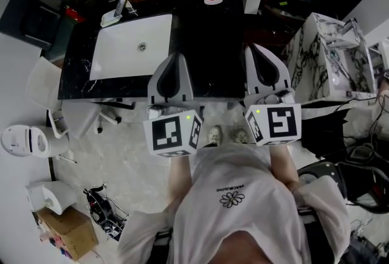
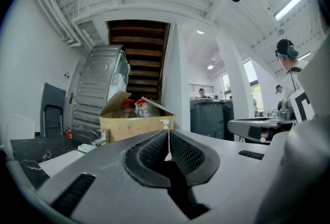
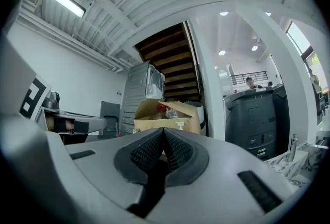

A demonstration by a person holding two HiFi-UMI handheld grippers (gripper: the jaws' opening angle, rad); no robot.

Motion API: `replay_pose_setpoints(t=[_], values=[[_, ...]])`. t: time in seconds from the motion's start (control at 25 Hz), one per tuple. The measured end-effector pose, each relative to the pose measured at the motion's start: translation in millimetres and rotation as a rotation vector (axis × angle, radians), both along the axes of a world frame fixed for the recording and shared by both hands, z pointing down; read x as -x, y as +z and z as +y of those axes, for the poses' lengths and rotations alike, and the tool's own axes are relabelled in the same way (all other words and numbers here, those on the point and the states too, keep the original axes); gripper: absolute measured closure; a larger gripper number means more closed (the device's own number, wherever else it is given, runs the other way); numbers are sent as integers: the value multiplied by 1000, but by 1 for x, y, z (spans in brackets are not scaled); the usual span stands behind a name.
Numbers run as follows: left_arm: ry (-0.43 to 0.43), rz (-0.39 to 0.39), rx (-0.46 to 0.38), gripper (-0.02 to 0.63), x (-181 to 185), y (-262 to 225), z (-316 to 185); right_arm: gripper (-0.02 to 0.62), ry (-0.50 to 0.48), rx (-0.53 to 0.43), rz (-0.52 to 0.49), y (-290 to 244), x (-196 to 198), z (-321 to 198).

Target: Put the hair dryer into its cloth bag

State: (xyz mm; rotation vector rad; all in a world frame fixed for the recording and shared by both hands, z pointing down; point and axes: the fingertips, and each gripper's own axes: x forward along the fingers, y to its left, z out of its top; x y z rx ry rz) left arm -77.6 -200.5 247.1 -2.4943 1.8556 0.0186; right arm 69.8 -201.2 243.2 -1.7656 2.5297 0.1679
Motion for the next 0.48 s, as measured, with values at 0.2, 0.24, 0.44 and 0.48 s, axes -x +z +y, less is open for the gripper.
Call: replay_pose_setpoints(t=[0.2,0.24,0.44,0.48], values=[[1,9,4,583,3,0,1,583,7,1,8,2,0,1],[1,9,5,583,3,1,2,583,7,2,10,2,1,1],[2,11,5,583,4,1,5,583,6,4,19,3,3,4],[2,11,5,583,4,0,5,583,6,5,20,2,3,4]])
